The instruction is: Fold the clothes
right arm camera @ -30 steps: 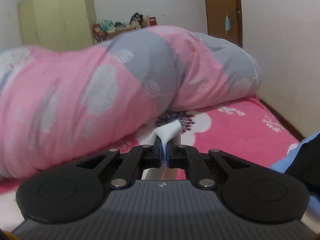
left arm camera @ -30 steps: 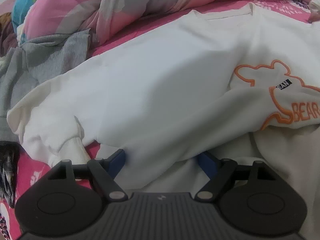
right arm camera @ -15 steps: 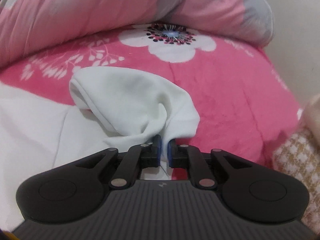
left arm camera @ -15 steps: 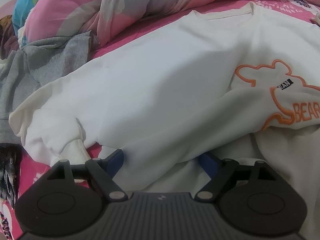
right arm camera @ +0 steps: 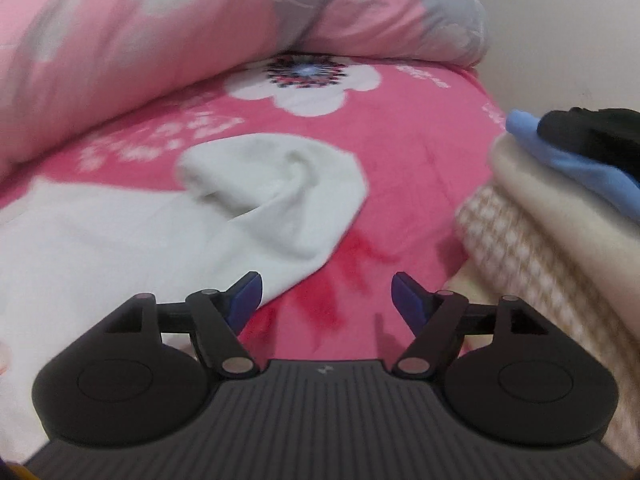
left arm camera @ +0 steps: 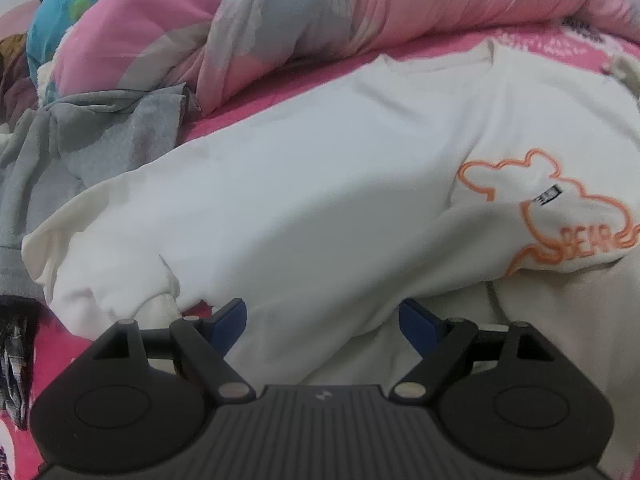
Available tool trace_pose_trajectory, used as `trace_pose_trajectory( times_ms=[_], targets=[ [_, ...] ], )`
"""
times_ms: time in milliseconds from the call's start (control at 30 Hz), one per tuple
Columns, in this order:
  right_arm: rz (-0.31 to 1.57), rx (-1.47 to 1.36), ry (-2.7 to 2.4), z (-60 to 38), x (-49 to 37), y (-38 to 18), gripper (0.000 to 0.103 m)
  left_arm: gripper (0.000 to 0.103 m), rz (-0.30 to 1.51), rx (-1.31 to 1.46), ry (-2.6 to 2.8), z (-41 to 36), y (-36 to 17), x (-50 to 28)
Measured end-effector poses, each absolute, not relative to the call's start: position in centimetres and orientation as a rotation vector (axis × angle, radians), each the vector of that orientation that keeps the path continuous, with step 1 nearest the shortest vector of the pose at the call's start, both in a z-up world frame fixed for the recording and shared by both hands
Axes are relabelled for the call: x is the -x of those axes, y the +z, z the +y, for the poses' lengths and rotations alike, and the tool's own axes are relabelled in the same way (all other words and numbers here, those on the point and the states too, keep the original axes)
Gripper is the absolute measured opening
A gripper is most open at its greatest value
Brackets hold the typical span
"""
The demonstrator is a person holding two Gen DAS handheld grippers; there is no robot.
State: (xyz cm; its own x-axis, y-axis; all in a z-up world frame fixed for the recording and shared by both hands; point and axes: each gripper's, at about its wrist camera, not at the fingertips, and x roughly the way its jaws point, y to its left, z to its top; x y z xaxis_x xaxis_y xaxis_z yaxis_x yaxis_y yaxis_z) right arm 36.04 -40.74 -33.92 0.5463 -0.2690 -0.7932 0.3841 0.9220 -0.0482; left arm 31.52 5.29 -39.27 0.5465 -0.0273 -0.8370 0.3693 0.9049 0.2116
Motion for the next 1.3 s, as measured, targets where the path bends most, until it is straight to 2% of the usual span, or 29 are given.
trace_pose_trajectory(
  times_ms=[167,333,500,700,900,967,1067,1300],
  targets=[
    [0.916,-0.161,-0.174,-34.7,-33.7,-31.5,0.073,0.085,0.955,-0.307,-0.267,7.3,-37.1,-30.8],
    [0.971,-0.137,0.106,-27.3,-31.9,-30.5,0.078,0.085,0.961,-0.223,-0.284,9.6,-35.5,-29.4],
    [1.033,-0.104,0.366,-20.4,-30.2,-30.3,0.078,0.085,1.02,-0.162,-0.291,11.9,-36.0,-27.2],
    [0.983,0.097,0.654,-11.3,-27.6,-30.3,0.078,0.082,1.119,-0.043,-0.303,14.0,-37.2,-25.8],
    [0.874,0.47,0.847,-4.9,-25.4,-31.8,0.077,0.071,1.207,0.11,-0.319,16.2,-38.1,-25.7],
    [0.829,0.62,0.899,-4.1,-24.2,-32.4,0.077,0.056,1.246,0.12,-0.352,16.4,-38.5,-25.7],
    [0.807,0.809,0.96,-3.7,-23.0,-34.0,0.077,0.048,1.311,0.133,-0.414,16.4,-39.3,-25.8],
    [0.817,1.057,0.98,-4.5,-21.6,-37.0,0.074,0.047,1.322,0.128,-0.536,14.4,-39.5,-25.0]
  ],
)
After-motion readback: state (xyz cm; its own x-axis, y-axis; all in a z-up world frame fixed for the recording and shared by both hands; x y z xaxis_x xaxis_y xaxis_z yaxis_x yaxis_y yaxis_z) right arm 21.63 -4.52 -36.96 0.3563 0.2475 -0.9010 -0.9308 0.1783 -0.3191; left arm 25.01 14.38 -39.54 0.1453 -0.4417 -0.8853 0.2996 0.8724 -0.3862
